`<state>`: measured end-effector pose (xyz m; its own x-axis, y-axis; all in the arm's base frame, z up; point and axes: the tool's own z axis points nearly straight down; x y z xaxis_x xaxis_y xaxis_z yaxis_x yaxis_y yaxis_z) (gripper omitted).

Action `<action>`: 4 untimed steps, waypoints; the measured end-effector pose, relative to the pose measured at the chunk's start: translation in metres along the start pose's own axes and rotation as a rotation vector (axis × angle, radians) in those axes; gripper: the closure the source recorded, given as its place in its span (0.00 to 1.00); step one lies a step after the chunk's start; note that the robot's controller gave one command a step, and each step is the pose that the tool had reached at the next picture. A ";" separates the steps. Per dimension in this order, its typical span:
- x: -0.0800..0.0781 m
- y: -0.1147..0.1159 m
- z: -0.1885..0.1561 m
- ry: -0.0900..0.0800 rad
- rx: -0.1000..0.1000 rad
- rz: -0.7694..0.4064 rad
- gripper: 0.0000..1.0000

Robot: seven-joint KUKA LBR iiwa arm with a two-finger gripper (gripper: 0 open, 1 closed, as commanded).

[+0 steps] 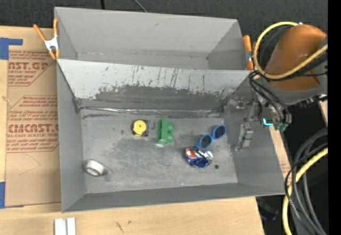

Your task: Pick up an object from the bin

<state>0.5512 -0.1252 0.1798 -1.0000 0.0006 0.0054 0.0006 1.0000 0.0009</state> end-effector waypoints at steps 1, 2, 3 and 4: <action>-0.021 0.072 0.105 -0.004 -0.001 -0.386 0.00; 0.041 0.069 0.111 -0.002 0.001 -0.592 0.00; 0.040 0.069 0.111 -0.005 0.002 -0.592 1.00; 0.040 0.069 0.111 -0.005 0.002 -0.592 0.00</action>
Offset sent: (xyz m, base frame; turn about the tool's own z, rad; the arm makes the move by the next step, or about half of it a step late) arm 0.0207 0.0697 -0.1038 -0.3856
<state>0.5111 -0.0562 0.0694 -0.8300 -0.5578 0.0001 -0.5578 0.8300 0.0004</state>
